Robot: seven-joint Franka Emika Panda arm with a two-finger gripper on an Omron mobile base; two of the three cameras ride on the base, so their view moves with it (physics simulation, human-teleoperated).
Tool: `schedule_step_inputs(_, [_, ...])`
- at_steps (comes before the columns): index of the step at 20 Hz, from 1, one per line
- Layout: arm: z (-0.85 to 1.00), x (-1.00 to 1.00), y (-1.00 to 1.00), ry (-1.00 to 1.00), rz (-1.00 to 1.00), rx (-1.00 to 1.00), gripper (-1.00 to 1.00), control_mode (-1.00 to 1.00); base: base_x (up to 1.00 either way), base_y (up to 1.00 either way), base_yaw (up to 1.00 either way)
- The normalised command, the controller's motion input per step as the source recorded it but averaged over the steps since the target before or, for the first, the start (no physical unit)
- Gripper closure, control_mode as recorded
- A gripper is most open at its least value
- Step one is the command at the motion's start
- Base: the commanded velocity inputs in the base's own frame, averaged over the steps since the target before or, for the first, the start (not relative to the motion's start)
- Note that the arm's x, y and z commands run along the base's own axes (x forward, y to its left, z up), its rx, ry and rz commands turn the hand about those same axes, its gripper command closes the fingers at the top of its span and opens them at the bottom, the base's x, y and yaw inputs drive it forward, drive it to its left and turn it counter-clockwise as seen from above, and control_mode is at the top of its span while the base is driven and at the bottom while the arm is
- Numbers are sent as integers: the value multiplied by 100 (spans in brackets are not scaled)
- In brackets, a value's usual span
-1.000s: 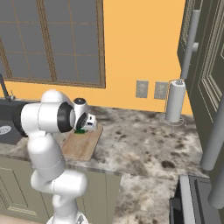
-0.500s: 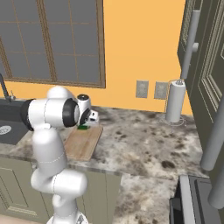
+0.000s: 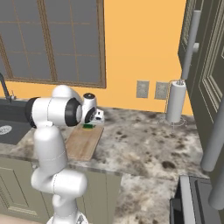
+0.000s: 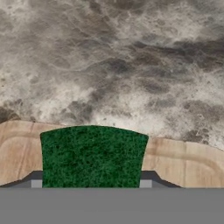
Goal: Pick up the sponge from the counter and clean the cutting board by briefly scrubbing or pressing down on the cutting board. Once finished, release the sponge.
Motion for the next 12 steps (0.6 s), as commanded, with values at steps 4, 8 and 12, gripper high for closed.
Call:
schedule_step_inputs(4, [-32, 0, -68, 0, 0, 0, 100, -100, 0, 0, 0])
schedule_step_inputs(8, [-36, -26, -57, -2, 0, 0, 100, -100, 0, 0, 0])
schedule_step_inputs(12, [-43, -71, -19, -8, 0, 0, 100, -100, 0, 0, 0])
